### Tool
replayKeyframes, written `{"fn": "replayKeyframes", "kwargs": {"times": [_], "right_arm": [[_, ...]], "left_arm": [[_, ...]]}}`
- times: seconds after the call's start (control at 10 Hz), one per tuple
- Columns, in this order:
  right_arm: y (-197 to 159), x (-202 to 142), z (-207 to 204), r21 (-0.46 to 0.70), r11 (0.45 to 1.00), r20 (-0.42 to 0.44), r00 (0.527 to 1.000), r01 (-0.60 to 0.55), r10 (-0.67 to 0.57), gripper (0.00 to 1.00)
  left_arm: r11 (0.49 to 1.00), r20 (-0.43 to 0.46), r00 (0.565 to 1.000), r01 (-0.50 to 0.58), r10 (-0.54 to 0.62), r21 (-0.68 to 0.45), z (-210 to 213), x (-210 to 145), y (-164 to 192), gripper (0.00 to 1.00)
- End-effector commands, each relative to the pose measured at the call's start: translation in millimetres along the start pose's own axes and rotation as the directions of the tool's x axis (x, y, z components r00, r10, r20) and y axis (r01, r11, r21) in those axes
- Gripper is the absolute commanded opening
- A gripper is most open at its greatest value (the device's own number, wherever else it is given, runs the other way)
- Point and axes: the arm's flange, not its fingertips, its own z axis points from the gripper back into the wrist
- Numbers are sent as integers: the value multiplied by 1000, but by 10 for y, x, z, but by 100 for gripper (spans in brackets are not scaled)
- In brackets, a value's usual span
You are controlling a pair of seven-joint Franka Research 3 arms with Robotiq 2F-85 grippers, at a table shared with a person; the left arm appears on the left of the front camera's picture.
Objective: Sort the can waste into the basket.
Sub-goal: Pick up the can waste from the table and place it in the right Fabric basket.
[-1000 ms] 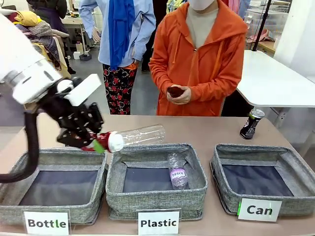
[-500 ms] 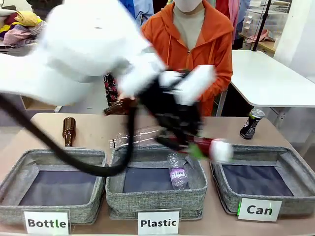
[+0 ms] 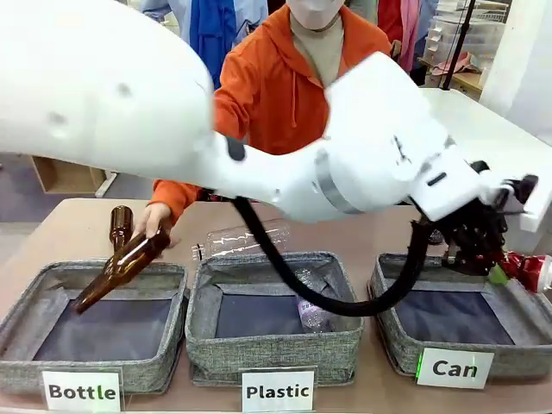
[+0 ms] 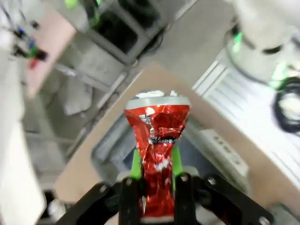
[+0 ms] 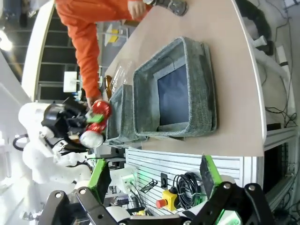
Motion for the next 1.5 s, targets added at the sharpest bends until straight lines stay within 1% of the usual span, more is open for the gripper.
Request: {"fn": "replayKeyframes", "kwargs": {"times": [0.0,0.2,0.4,0.5,0.6,0.7,1.2,1.3,1.4], "right_arm": [[21,4,12,-2,1000,8,1000,9,-9,100],[21,4,12,-2,1000,8,1000,9,-9,100],[21,4,12,-2,1000,8,1000,9,-9,100],[21,4,12,-2,1000,8,1000,9,-9,100],[21,4,12,-2,1000,8,1000,9,-9,100],[21,4,12,-2,1000,8,1000,9,-9,100],[21,4,12,-2,1000,8,1000,9,-9,100],[21,4,12,-2,1000,8,1000,9,-9,100],[-1,-2,3,-2,1000,1,1000,1,-1,100]], "left_arm": [[998,-74,995,-60,59,-10,-129,169,346,27],[996,-97,992,-82,79,-35,-233,89,386,27],[996,-114,991,-80,75,-43,-260,58,370,27],[996,-130,989,-78,71,-50,-266,31,360,50],[997,-160,985,-68,61,-34,-255,7,348,84],[997,-168,984,-70,65,-25,-238,-5,347,100],[996,-202,976,-84,85,17,-135,-75,350,100],[995,-209,973,-97,100,24,-88,-109,347,100],[990,-224,965,-142,136,-12,-3,-157,332,100]]}}
